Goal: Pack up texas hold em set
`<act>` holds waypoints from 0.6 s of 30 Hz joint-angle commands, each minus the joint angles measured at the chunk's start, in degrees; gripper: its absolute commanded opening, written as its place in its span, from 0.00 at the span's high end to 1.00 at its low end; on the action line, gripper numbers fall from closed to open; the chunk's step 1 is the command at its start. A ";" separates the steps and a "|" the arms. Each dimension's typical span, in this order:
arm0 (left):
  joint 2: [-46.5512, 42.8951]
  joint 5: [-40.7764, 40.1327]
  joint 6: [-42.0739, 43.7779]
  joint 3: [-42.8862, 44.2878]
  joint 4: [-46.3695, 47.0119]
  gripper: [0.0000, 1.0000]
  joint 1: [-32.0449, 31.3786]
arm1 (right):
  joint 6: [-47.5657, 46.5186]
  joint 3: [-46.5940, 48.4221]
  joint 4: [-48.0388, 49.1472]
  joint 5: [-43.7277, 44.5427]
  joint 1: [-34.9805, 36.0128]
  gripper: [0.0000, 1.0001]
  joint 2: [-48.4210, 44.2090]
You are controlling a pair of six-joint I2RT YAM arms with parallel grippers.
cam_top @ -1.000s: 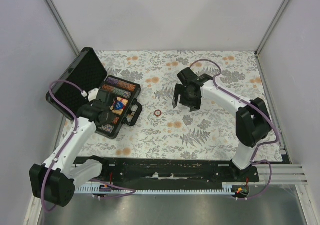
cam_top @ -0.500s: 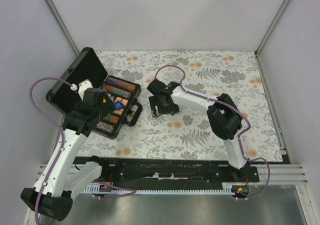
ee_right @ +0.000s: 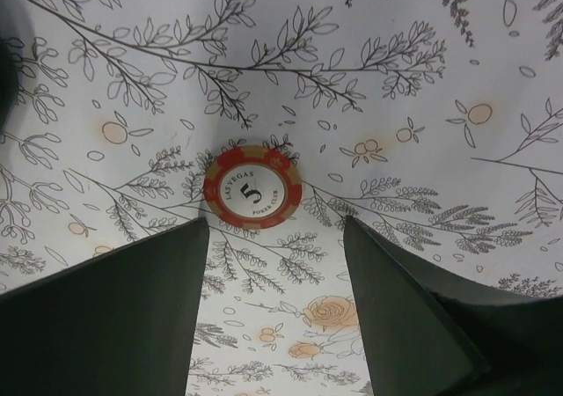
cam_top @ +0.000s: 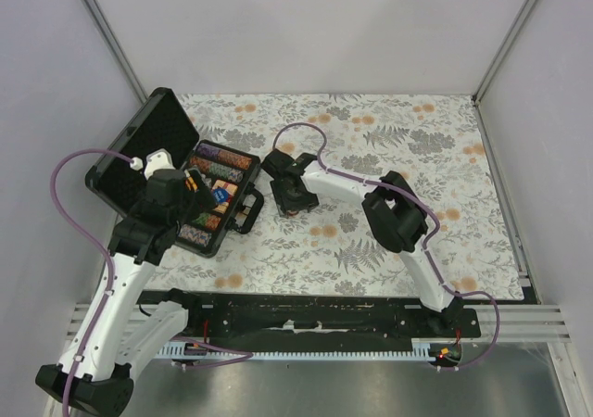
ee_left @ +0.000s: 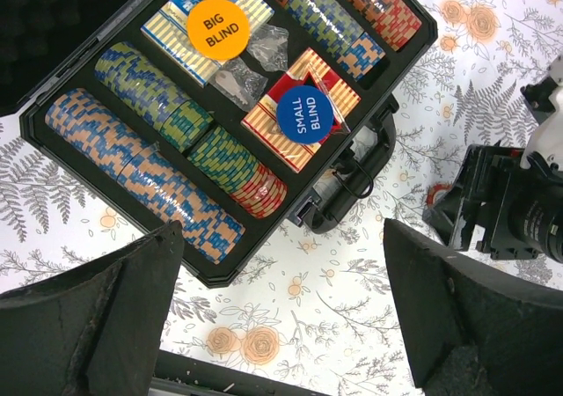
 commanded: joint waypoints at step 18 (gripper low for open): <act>1.48 6.20 6.25 -1.17 3.24 0.02 0.28 | -2.93 5.07 1.80 -0.21 -0.59 0.49 7.20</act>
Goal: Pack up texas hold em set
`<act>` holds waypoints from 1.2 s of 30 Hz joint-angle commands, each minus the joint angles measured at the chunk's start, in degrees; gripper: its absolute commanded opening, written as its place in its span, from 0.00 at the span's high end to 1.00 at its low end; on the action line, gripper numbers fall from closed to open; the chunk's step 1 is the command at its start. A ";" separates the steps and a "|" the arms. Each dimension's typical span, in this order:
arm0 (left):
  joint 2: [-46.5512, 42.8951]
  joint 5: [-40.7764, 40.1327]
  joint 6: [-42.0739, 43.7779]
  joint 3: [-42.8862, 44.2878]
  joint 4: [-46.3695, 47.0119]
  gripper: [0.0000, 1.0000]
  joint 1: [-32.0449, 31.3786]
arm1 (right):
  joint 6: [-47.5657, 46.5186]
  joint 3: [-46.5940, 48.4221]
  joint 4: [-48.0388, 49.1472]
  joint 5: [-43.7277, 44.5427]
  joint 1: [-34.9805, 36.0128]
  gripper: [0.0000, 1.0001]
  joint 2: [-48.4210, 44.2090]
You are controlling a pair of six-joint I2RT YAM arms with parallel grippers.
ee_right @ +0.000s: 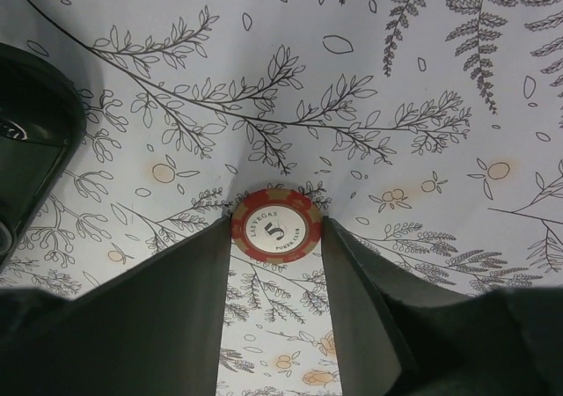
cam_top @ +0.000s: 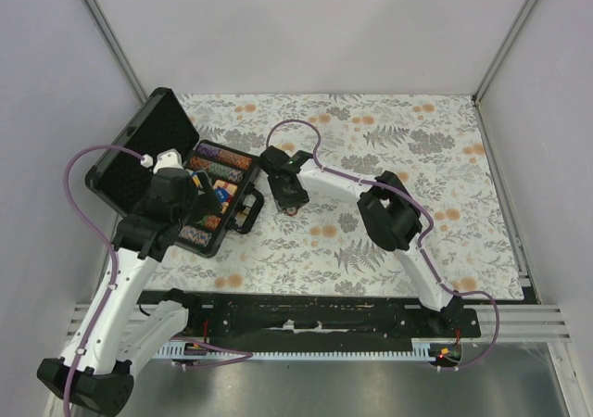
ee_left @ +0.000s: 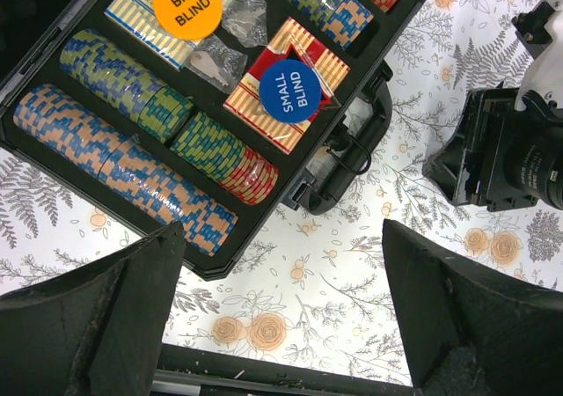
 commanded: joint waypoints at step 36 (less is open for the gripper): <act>12.27 25.71 -7.46 -20.93 41.19 0.12 -10.18 | 4.01 -4.07 -0.50 -12.42 -6.50 0.49 -7.51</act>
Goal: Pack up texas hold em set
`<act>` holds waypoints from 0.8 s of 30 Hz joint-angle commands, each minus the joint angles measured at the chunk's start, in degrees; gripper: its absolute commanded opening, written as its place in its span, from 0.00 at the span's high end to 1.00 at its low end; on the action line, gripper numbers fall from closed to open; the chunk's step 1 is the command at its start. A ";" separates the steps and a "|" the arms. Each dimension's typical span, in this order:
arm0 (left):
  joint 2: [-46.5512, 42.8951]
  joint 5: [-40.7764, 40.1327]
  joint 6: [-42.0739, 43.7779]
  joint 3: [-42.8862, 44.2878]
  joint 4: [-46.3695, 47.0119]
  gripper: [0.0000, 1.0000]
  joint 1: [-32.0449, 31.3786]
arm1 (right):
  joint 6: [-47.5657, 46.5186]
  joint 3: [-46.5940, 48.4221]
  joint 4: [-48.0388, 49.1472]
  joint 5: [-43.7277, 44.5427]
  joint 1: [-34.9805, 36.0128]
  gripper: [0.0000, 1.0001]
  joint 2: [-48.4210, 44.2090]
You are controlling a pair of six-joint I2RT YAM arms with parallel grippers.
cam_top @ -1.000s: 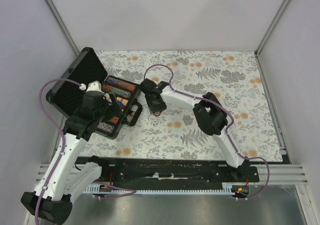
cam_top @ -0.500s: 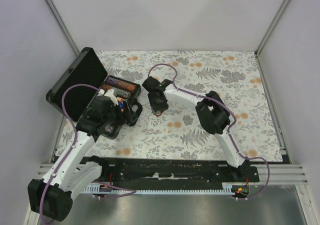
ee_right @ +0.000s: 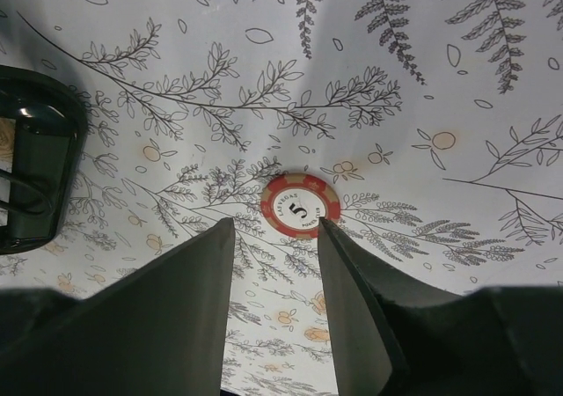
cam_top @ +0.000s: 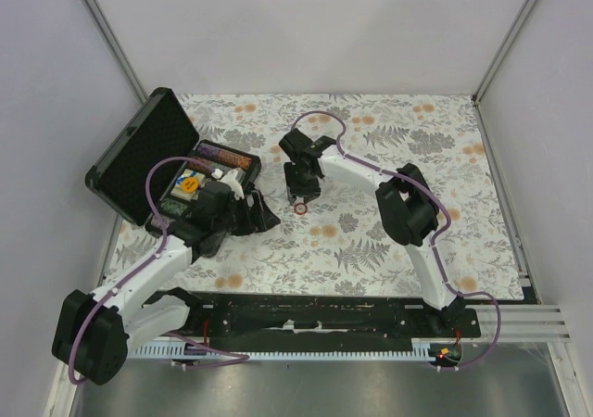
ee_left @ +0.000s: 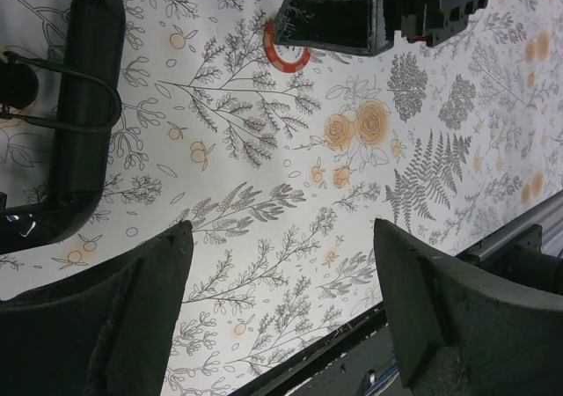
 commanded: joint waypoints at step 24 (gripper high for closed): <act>1.22 -5.06 -4.04 0.03 4.03 0.15 -1.38 | -5.16 14.51 -14.00 7.42 1.99 0.39 12.02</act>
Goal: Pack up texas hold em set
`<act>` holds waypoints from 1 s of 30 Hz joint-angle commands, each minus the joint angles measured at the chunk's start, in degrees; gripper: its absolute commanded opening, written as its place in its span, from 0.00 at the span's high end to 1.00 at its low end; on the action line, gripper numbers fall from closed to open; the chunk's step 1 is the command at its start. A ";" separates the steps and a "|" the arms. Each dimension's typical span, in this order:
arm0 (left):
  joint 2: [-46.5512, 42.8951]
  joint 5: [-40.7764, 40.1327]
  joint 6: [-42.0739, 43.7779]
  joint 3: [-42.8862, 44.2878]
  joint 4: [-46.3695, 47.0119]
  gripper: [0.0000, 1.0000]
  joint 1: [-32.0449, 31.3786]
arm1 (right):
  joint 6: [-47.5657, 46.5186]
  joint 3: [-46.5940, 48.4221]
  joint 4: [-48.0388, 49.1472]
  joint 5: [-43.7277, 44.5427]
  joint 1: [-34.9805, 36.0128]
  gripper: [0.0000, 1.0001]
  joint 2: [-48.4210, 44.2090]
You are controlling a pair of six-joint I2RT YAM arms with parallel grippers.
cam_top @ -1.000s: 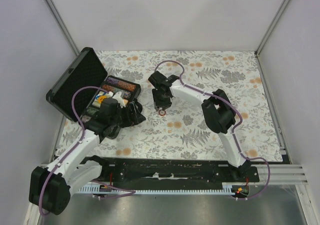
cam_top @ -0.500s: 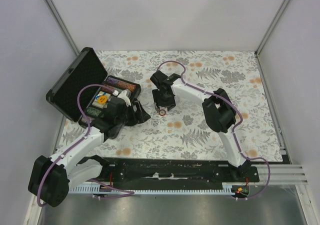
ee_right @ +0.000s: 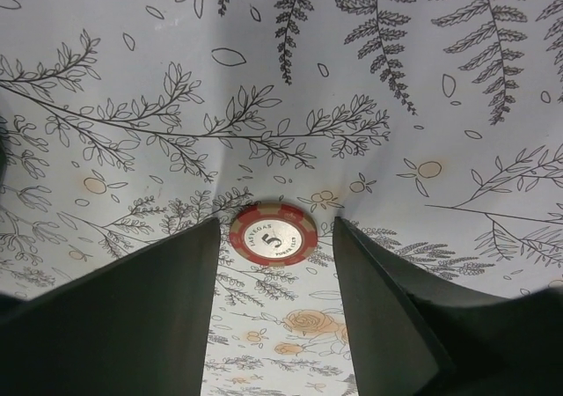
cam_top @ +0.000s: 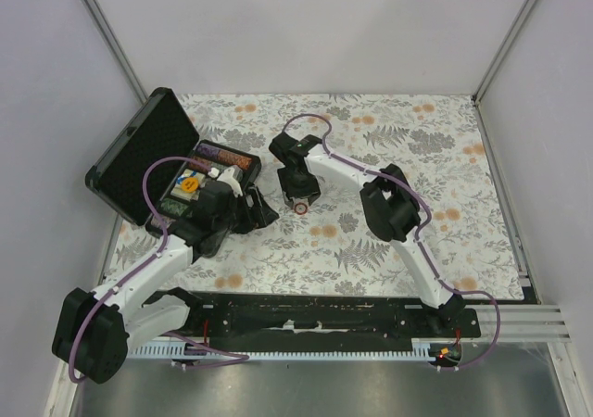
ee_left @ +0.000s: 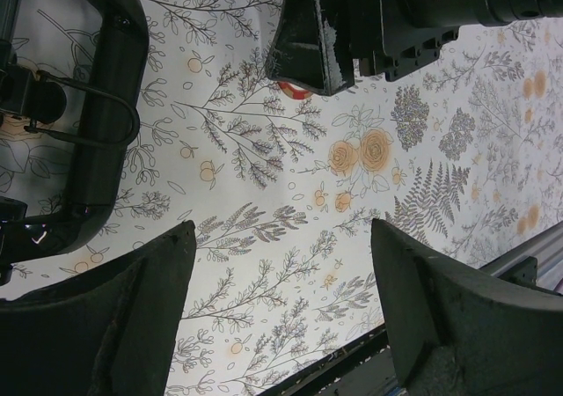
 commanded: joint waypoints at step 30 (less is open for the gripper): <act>-2.27 -0.95 0.41 -1.49 -0.04 0.16 -0.39 | -1.73 3.07 -2.52 8.21 2.48 0.38 8.36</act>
